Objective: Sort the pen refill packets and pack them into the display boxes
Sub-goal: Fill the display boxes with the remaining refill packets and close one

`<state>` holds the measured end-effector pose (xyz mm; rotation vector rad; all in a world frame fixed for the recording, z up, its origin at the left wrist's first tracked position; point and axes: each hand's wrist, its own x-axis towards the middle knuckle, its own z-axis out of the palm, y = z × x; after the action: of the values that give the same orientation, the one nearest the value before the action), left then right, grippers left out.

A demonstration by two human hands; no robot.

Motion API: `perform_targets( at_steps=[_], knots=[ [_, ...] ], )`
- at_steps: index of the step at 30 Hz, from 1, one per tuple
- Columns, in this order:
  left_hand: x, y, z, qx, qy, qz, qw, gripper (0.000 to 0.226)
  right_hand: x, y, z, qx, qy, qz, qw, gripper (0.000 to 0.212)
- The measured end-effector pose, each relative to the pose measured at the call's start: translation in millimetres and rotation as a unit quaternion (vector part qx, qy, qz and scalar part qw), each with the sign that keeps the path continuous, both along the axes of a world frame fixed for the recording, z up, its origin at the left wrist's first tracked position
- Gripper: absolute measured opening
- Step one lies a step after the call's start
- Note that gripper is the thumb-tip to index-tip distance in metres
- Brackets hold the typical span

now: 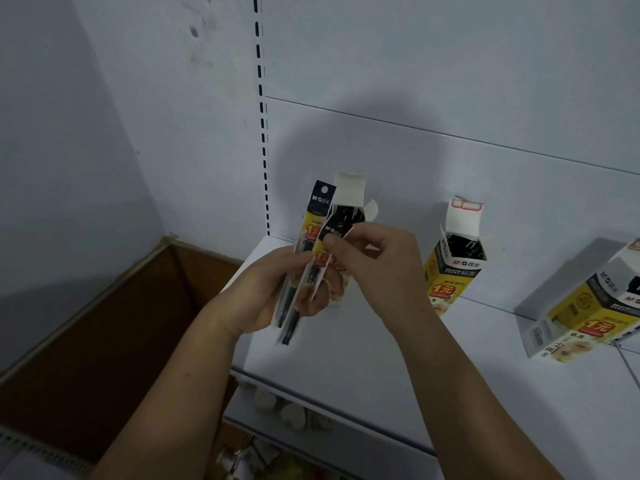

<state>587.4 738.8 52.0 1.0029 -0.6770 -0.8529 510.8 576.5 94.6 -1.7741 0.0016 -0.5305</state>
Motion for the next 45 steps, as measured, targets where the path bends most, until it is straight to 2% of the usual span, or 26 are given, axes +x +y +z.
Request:
perform_targets(
  at_steps=[2, 6, 9, 13, 23, 28, 31, 33, 36, 41, 43, 45],
  knots=[
    [-2, -1, 3, -0.003, 0.011, -0.02, 1.0, 0.031, 0, 1, 0, 0.002, -0.009, -0.007, 1.0, 0.014],
    [-3, 2, 5, 0.029, -0.029, -0.017, 0.999, 0.041, 4, -4, -5, -0.015, -0.012, -0.058, 0.998, 0.014],
    [-5, 7, 4, 0.072, -0.066, 0.028, 0.995, 0.039, 6, -11, -8, -0.02, -0.011, -0.079, 0.997, 0.014],
    [-10, 6, 9, 0.102, -0.099, 0.087, 0.986, 0.037, 5, -11, -7, 0.004, -0.009, -0.056, 0.998, 0.008],
    [-16, -5, 13, 0.117, -0.09, 0.126, 0.981, 0.046, 5, -16, -7, 0.053, -0.059, -0.127, 0.989, 0.007],
    [-18, -13, 9, 0.139, -0.131, 0.155, 0.969, 0.044, 5, -12, -8, 0.045, -0.084, -0.161, 0.982, 0.01],
    [-15, -13, 8, 0.158, -0.149, 0.182, 0.959, 0.043, 4, -11, -11, 0.086, -0.066, -0.161, 0.981, 0.027],
    [-14, -13, 8, 0.167, -0.157, 0.197, 0.953, 0.04, 3, -13, -12, 0.075, -0.034, -0.139, 0.987, 0.032],
    [-14, -15, 9, 0.157, -0.162, 0.197, 0.954, 0.037, 3, -16, -13, 0.003, -0.006, -0.082, 0.997, 0.014],
    [-8, -13, 8, 0.134, -0.12, 0.194, 0.965, 0.046, -1, -29, 10, 0.023, -0.077, -0.13, 0.988, 0.017],
    [-3, -13, 7, 0.121, -0.127, 0.247, 0.953, 0.04, -1, -40, 30, 0.057, -0.125, -0.139, 0.981, 0.021],
    [4, -14, 3, 0.126, -0.145, 0.323, 0.927, 0.033, 2, -51, 48, 0.061, -0.166, -0.141, 0.974, 0.024]
  ],
)
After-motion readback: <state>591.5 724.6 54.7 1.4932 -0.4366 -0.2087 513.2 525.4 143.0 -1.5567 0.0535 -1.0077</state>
